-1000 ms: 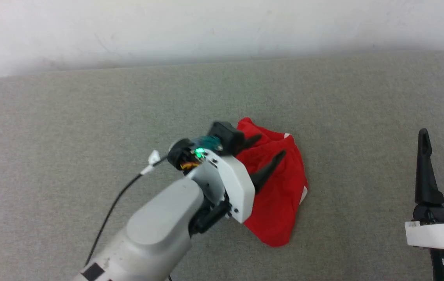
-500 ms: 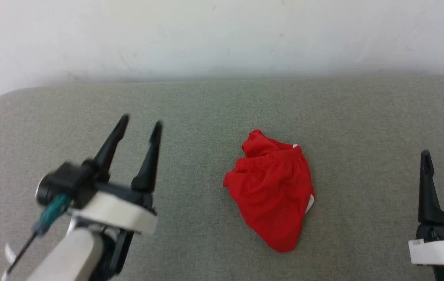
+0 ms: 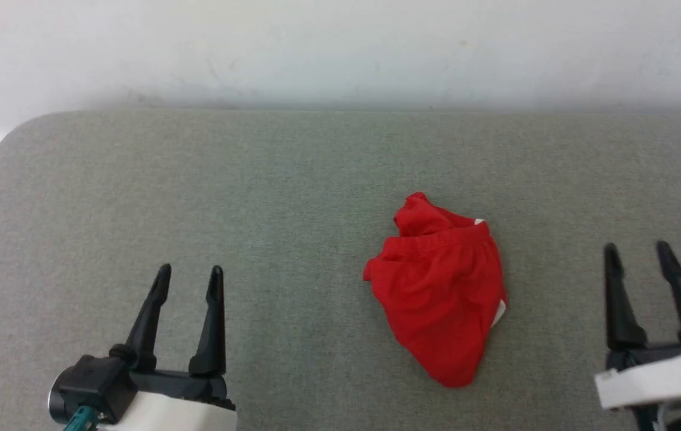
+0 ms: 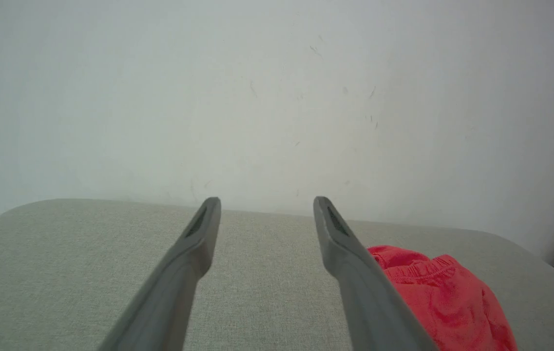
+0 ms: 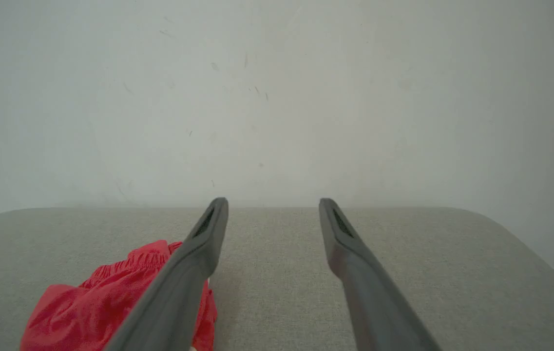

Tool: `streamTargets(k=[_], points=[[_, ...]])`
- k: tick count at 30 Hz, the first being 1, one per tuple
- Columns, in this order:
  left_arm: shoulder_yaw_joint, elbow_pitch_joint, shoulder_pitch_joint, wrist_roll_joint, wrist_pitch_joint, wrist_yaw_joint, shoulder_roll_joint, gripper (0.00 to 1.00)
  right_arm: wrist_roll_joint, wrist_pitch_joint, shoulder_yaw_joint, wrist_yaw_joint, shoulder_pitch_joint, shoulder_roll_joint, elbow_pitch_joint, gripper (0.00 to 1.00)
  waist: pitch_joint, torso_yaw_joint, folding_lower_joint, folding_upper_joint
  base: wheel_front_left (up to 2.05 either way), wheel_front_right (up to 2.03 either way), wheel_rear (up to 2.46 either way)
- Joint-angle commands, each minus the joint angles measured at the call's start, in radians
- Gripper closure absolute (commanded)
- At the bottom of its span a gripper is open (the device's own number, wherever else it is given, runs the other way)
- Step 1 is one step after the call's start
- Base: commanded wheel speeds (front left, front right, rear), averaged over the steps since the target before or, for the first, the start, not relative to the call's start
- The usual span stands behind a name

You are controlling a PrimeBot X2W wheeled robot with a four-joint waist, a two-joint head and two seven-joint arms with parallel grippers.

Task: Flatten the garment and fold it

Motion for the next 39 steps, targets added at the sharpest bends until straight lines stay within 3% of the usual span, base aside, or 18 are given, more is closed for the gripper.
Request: streamTargets(k=[1, 4, 8, 18, 27, 28, 29, 30, 31, 32, 39], points=[[0.011, 0.011, -0.014, 0.014, -0.005, -0.018, -0.013, 0.00, 0.000, 0.026, 0.024, -0.001, -0.038, 0.003, -0.001, 0.00, 0.016, 0.027, 0.0001, 0.0000, 0.00, 0.00, 0.00], [0.022, 0.035, -0.029, 0.035, -0.005, -0.059, -0.047, 0.00, 0.010, 0.132, 0.085, -0.001, -0.111, 0.002, 0.001, 0.00, 0.031, 0.044, 0.0001, 0.0000, 0.00, 0.00, 0.00], [0.031, 0.069, -0.037, 0.053, -0.005, -0.106, -0.093, 0.00, 0.069, 0.330, 0.142, -0.001, -0.221, -0.046, 0.033, 0.00, 0.057, 0.066, 0.0001, 0.0000, 0.00, 0.00, 0.00], [0.062, 0.135, -0.068, 0.095, -0.005, -0.203, -0.174, 0.00, 0.103, 0.782, 0.122, -0.001, -0.413, -0.135, 0.177, 0.00, 0.127, 0.124, 0.0001, 0.0000, 0.00, 0.00, 0.00], [0.073, 0.184, -0.101, 0.123, -0.005, -0.262, -0.227, 0.00, 0.104, 0.941, 0.113, -0.001, -0.489, -0.125, 0.312, 0.00, 0.166, 0.173, 0.0001, 0.0000, 0.00, 0.00, 0.00], [0.073, 0.188, -0.105, 0.125, -0.005, -0.266, -0.231, 0.00, 0.109, 0.960, 0.111, -0.001, -0.489, -0.119, 0.329, 0.08, 0.170, 0.178, 0.0001, 0.0000, 0.00, 0.00, 0.00], [0.074, 0.191, -0.109, 0.126, -0.005, -0.270, -0.235, 0.00, 0.116, 0.979, 0.110, -0.001, -0.490, -0.114, 0.342, 0.43, 0.174, 0.182, 0.0001, 0.0000, 0.00, 0.00, 0.00], [0.076, 0.193, -0.113, 0.127, -0.005, -0.273, -0.238, 0.00, 0.119, 0.994, 0.108, -0.001, -0.492, -0.110, 0.351, 0.58, 0.178, 0.186, 0.0001, 0.0000, 0.00, 0.00, 0.00], [0.078, 0.195, -0.117, 0.129, -0.005, -0.276, -0.241, 0.00, 0.119, 1.003, 0.106, -0.001, -0.494, -0.108, 0.356, 0.93, 0.181, 0.189, 0.0001, 0.0000, 0.00, 0.00, 0.00], [0.080, 0.198, -0.120, 0.130, -0.005, -0.279, -0.244, 0.00, 0.117, 1.006, 0.103, -0.001, -0.498, -0.108, 0.360, 1.00, 0.184, 0.192, 0.0001, 0.0000, 0.00, 0.00, 0.00], [0.100, 0.214, -0.125, 0.135, -0.005, -0.290, -0.257, 0.00, 0.097, 0.918, 0.050, -0.001, -0.531, -0.091, 0.358, 1.00, 0.177, 0.184, 0.0001, 0.0000, 0.00, 0.00, 0.00]])
